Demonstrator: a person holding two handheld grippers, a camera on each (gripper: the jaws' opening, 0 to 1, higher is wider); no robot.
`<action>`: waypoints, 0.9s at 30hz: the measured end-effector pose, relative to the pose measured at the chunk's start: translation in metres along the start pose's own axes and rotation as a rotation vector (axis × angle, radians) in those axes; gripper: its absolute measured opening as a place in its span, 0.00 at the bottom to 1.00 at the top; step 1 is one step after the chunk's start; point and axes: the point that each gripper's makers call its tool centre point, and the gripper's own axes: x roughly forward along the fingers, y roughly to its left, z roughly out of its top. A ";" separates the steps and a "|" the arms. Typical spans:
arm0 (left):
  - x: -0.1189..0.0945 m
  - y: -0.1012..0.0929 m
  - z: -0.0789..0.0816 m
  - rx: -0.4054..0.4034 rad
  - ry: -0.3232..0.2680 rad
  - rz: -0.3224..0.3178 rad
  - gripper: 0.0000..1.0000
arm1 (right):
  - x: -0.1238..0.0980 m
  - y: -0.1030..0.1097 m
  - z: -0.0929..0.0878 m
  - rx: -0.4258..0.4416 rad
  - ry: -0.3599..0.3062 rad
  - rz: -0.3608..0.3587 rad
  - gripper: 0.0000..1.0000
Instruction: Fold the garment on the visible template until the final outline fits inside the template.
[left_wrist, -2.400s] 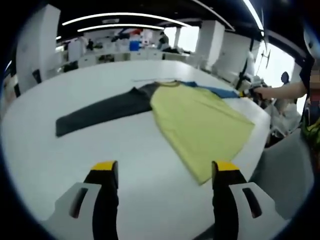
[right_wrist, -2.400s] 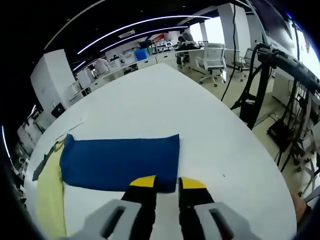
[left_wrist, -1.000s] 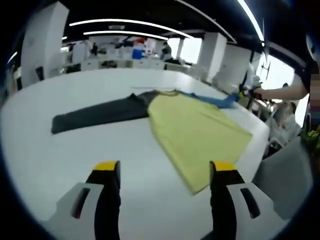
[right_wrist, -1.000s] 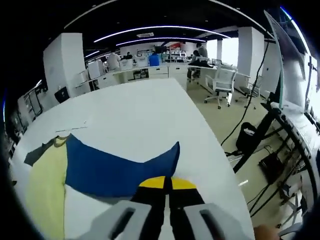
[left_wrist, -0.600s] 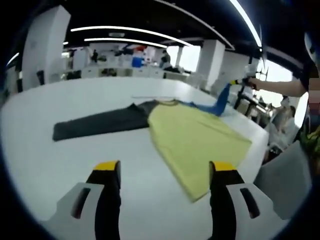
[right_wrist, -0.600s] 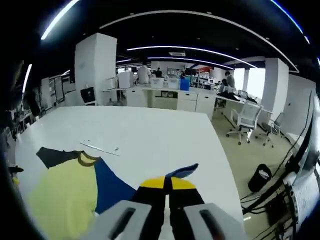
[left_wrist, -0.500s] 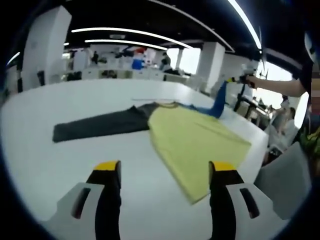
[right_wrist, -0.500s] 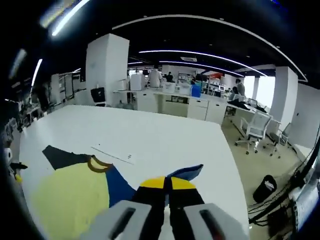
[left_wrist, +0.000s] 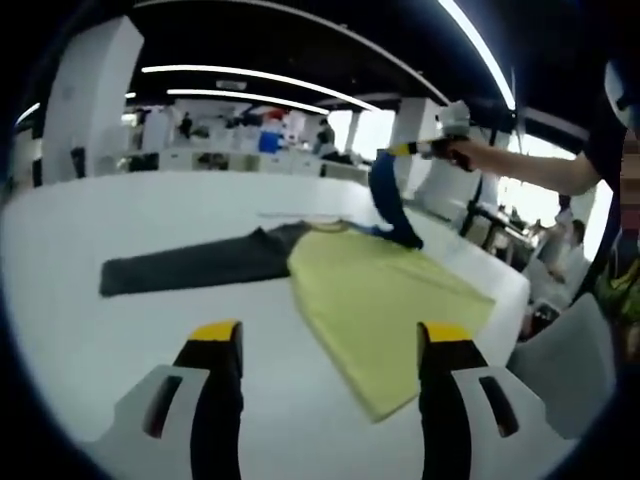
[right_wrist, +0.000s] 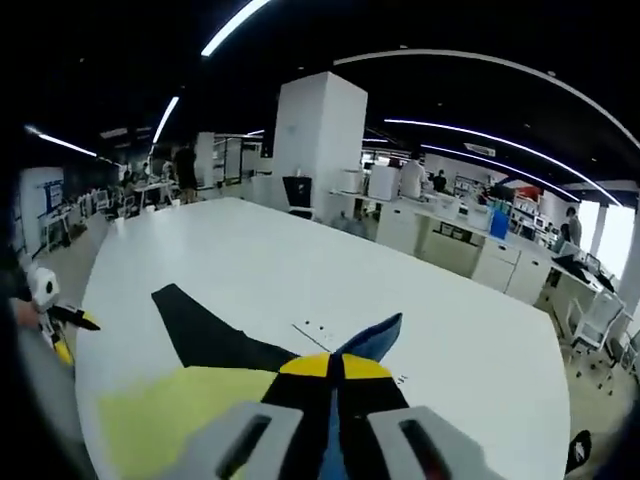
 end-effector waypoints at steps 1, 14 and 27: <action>0.000 0.000 0.000 -0.001 -0.002 -0.002 0.67 | 0.010 0.017 0.002 0.002 -0.004 0.019 0.00; 0.003 -0.007 0.002 -0.006 -0.004 -0.026 0.66 | 0.085 0.091 -0.053 0.016 0.116 0.140 0.00; 0.003 -0.003 0.003 -0.022 -0.018 -0.026 0.66 | 0.113 0.121 -0.083 0.051 0.177 0.183 0.00</action>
